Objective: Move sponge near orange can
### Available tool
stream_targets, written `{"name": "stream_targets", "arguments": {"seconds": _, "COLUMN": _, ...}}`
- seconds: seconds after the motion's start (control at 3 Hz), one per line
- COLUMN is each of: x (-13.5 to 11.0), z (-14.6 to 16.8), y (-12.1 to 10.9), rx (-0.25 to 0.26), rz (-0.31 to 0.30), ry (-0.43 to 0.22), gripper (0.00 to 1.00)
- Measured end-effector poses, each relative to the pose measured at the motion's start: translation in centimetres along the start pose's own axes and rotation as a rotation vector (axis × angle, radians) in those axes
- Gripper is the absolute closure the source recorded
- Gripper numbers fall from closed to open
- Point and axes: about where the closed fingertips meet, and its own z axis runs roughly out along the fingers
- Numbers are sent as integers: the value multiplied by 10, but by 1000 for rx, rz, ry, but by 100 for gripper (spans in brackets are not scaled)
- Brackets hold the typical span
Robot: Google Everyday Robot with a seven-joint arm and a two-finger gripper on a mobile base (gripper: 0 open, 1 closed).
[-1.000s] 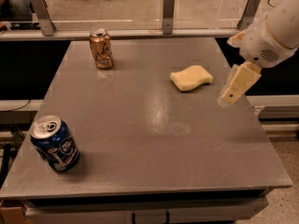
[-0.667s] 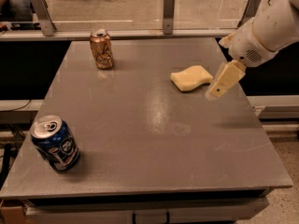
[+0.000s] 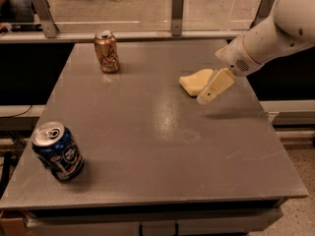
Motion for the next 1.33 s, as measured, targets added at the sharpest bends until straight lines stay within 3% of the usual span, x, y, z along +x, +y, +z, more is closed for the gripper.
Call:
{"name": "stream_targets", "arguments": {"seconds": 0.33, "x": 1, "z": 26, "y": -2, "rx": -29, "rz": 45, "ry": -18, "gripper": 0}}
{"name": "stream_targets", "arguments": {"seconds": 0.67, "x": 3, "z": 41, "y": -4, "rx": -52, "rz": 75, "ry": -32, "gripper": 17}}
{"name": "stream_targets", "arguments": {"seconds": 1.33, "x": -4, "z": 31, "y": -9, "rx": -55, "rz": 82, "ry": -80, "gripper": 64}}
